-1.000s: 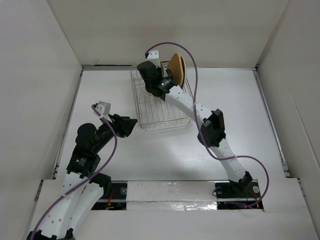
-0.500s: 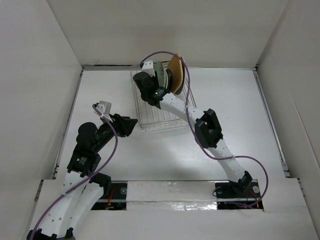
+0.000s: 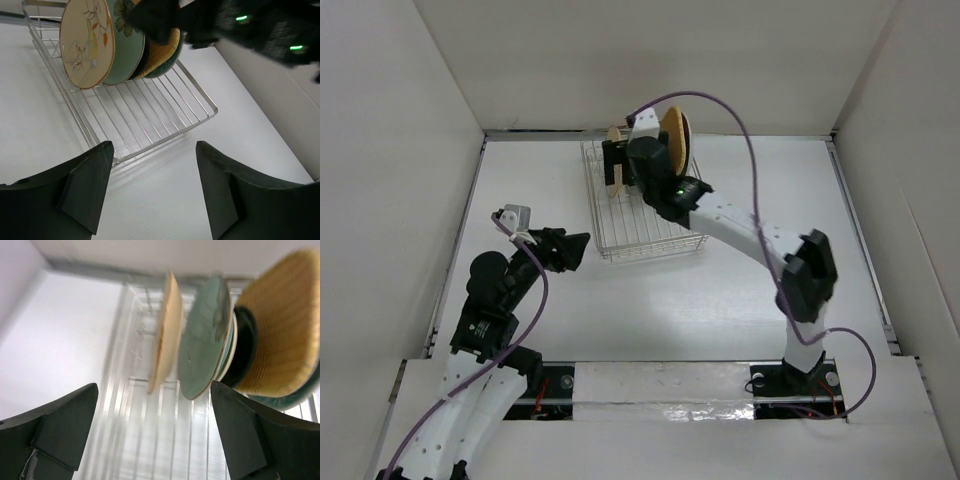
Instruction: Load the plates into the dish rack
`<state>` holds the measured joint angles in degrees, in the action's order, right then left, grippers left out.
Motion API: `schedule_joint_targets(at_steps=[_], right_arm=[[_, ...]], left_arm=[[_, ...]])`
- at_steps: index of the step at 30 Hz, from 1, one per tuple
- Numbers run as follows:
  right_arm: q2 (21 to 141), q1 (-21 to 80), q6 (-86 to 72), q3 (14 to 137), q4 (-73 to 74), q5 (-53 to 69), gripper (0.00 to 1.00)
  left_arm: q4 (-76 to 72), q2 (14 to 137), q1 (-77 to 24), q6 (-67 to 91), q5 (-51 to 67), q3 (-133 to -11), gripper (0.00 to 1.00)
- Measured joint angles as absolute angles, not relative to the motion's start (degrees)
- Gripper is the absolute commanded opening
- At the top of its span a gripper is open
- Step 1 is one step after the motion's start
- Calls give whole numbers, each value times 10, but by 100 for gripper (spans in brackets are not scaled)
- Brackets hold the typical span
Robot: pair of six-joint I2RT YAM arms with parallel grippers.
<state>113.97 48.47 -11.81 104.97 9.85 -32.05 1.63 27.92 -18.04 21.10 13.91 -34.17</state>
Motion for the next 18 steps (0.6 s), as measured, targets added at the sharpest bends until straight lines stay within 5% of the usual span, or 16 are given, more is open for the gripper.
schedule_joint_targets(at_steps=[9, 18], right_arm=[[745, 493, -153, 716, -74, -294, 98], [478, 483, -236, 405, -13, -368, 95]], left_arm=[[21, 281, -173, 215, 98, -347, 70], [47, 274, -173, 215, 58, -365, 69]])
